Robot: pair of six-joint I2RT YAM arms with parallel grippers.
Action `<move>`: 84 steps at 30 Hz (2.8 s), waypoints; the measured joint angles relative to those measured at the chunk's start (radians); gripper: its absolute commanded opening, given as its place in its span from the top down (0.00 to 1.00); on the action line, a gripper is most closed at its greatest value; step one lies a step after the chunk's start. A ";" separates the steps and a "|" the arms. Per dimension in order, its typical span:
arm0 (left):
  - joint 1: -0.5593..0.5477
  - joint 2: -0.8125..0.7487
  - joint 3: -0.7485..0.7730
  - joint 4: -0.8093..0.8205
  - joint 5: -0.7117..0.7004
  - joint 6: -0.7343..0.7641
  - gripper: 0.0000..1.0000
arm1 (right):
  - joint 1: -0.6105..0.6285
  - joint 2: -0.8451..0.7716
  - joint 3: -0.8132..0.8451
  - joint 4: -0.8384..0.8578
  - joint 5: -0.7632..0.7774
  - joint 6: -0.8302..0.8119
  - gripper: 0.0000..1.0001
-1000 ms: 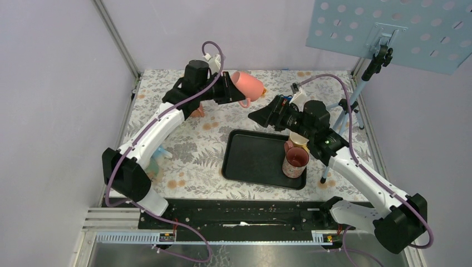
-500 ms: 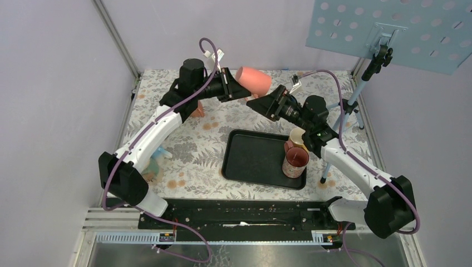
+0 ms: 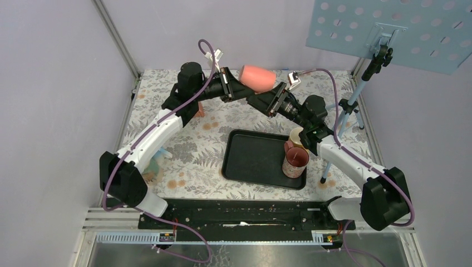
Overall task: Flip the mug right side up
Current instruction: Turn over the cup at the center of the board, then place the cup on the tray.
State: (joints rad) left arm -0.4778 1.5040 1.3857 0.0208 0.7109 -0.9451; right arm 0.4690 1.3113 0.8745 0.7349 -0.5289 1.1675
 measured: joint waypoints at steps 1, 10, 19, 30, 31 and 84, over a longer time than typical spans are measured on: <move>0.000 0.000 -0.006 0.017 0.007 -0.013 1.00 | 0.000 0.000 0.000 0.004 -0.001 0.003 0.44; 0.002 -0.006 -0.047 0.128 0.049 -0.081 1.00 | -0.001 0.002 0.000 0.002 -0.012 0.016 0.75; 0.013 -0.013 -0.096 0.199 0.070 -0.156 1.00 | -0.001 -0.006 0.005 -0.010 -0.025 -0.023 1.00; 0.007 -0.017 -0.145 0.225 0.068 -0.125 0.46 | 0.002 -0.064 0.025 -0.192 -0.005 -0.134 1.00; 0.007 -0.019 -0.147 0.225 0.068 -0.114 0.39 | 0.002 -0.066 0.026 -0.213 0.003 -0.142 1.00; 0.006 -0.380 -0.237 -0.522 -0.781 0.361 0.01 | 0.328 0.275 0.279 -1.131 0.618 -0.657 1.00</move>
State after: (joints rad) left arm -0.4713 1.1244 1.1488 -0.5014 -0.0700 -0.5842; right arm 0.7975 1.5867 1.1534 -0.3958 0.0887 0.5106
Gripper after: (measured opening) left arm 0.987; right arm 0.230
